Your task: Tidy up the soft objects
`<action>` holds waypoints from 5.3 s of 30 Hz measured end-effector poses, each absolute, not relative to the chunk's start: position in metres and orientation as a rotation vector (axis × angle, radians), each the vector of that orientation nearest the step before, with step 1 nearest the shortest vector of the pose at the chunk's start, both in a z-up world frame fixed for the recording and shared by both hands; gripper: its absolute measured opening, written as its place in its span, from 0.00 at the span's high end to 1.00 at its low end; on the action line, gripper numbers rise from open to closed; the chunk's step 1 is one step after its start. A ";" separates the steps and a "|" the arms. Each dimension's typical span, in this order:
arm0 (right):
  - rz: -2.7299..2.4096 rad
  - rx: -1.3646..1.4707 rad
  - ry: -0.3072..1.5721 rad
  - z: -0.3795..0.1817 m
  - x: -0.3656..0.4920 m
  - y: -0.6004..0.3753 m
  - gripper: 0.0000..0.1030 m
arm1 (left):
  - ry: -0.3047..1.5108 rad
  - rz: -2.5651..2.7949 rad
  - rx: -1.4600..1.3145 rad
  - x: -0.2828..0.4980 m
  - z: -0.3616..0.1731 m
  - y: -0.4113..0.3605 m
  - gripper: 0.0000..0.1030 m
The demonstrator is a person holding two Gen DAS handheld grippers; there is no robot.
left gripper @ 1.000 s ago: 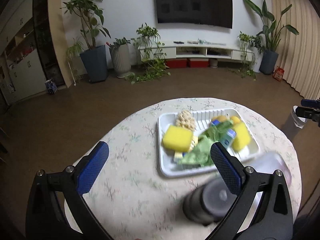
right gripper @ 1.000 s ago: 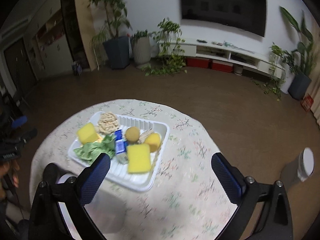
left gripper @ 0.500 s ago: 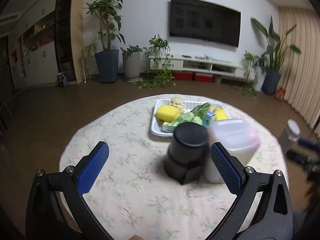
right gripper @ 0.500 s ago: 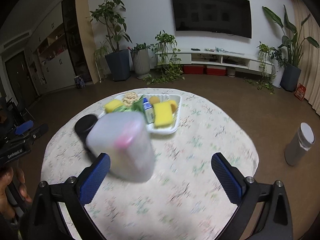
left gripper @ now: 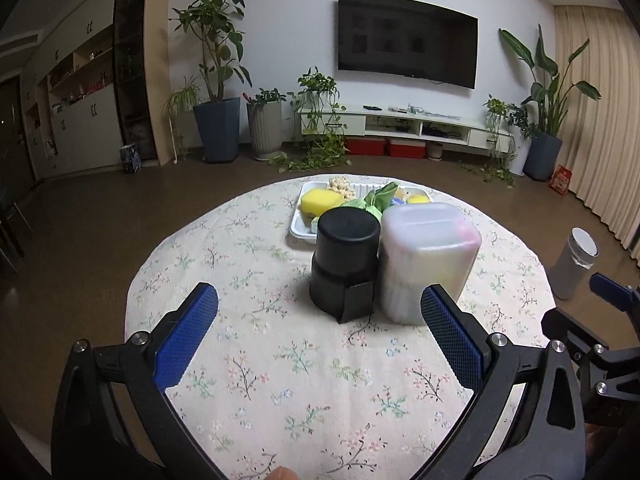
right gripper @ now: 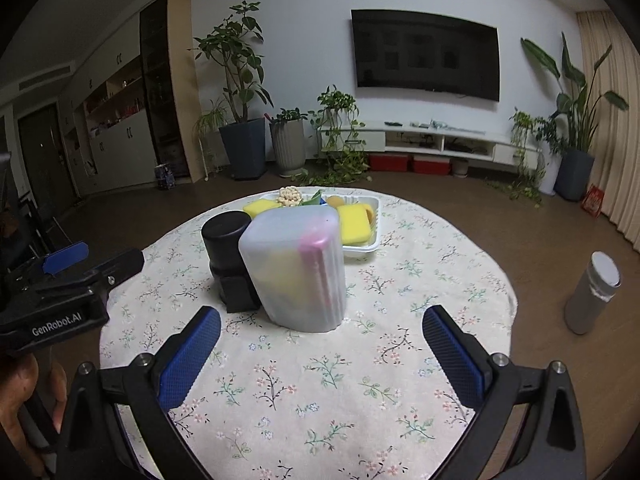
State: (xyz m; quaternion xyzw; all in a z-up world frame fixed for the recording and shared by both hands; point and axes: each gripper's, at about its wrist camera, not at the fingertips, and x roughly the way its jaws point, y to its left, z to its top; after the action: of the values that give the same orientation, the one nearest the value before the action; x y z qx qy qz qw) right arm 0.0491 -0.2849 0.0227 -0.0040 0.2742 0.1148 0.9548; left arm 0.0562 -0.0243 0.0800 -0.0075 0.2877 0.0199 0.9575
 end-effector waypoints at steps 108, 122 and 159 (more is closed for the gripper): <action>0.085 0.000 0.625 -0.005 0.061 -0.271 0.00 | 0.641 0.070 -0.053 0.046 0.049 -0.028 0.00; 0.076 -0.001 0.623 -0.005 0.059 -0.276 0.00 | 0.645 0.079 -0.057 0.047 0.048 -0.023 0.00; 0.066 -0.004 0.629 -0.003 0.057 -0.282 0.00 | 0.655 0.063 -0.063 0.046 0.047 -0.017 0.00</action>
State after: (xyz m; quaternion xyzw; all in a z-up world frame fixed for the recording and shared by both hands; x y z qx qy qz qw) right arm 0.0574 -0.2815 -0.0028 -0.0019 0.3092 0.0323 0.9505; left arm 0.0464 -0.0168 0.0465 -0.0307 0.3216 0.0311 0.9459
